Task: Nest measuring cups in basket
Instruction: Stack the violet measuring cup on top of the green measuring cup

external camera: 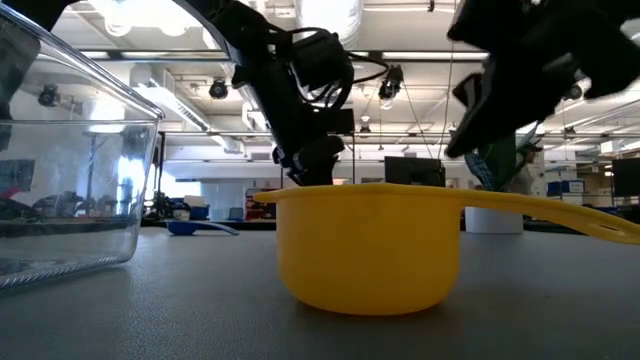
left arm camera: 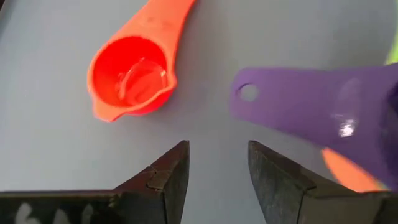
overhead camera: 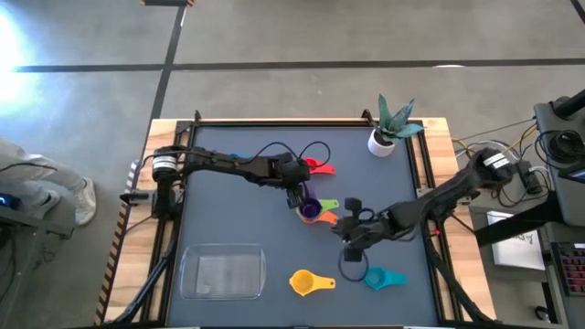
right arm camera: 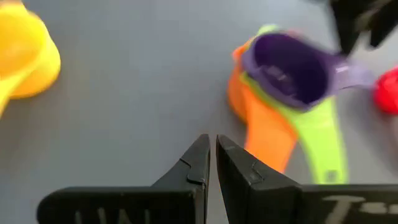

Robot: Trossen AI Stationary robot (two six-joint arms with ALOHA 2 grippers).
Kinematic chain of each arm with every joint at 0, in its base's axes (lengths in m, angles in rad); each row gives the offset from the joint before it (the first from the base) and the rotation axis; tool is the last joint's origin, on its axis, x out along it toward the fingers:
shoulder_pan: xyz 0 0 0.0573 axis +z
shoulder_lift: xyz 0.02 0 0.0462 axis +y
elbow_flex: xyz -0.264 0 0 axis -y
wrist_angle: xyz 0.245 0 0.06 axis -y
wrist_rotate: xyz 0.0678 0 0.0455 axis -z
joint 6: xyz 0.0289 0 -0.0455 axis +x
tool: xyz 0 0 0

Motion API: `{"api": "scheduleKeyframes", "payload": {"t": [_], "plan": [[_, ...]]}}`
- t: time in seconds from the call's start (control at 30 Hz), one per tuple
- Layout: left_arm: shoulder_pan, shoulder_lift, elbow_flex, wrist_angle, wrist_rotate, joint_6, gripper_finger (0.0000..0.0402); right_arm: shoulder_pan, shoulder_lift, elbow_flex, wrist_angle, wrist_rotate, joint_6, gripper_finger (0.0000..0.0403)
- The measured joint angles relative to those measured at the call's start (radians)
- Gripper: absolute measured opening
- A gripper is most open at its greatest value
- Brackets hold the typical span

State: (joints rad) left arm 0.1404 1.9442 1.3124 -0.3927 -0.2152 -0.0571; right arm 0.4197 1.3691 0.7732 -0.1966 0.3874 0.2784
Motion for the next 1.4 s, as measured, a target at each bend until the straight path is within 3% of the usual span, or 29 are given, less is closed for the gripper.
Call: {"api": "scheduleKeyframes", "payload": {"t": [0.17, 0.37, 1.07, 1.4], "plan": [[0.025, 0.0, -0.007, 0.002, 0.024, -0.003, 0.0145, -0.021, 0.129, 0.022, 0.012, -0.006, -0.001, 0.0018], [0.042, 0.0, -0.006, 0.049, 0.081, 0.004, 0.0145, -0.056, 0.192, 0.057, 0.013, -0.039, -0.012, 0.0018], [0.06, 0.0, -0.004, 0.066, 0.097, 0.007, 0.0145, -0.174, 0.176, 0.068, -0.077, -0.054, -0.069, 0.0018], [0.06, 0.0, -0.004, 0.152, 0.128, 0.014, 0.0145, -0.233, 0.176, 0.068, -0.076, -0.056, -0.119, 0.0018]]}}
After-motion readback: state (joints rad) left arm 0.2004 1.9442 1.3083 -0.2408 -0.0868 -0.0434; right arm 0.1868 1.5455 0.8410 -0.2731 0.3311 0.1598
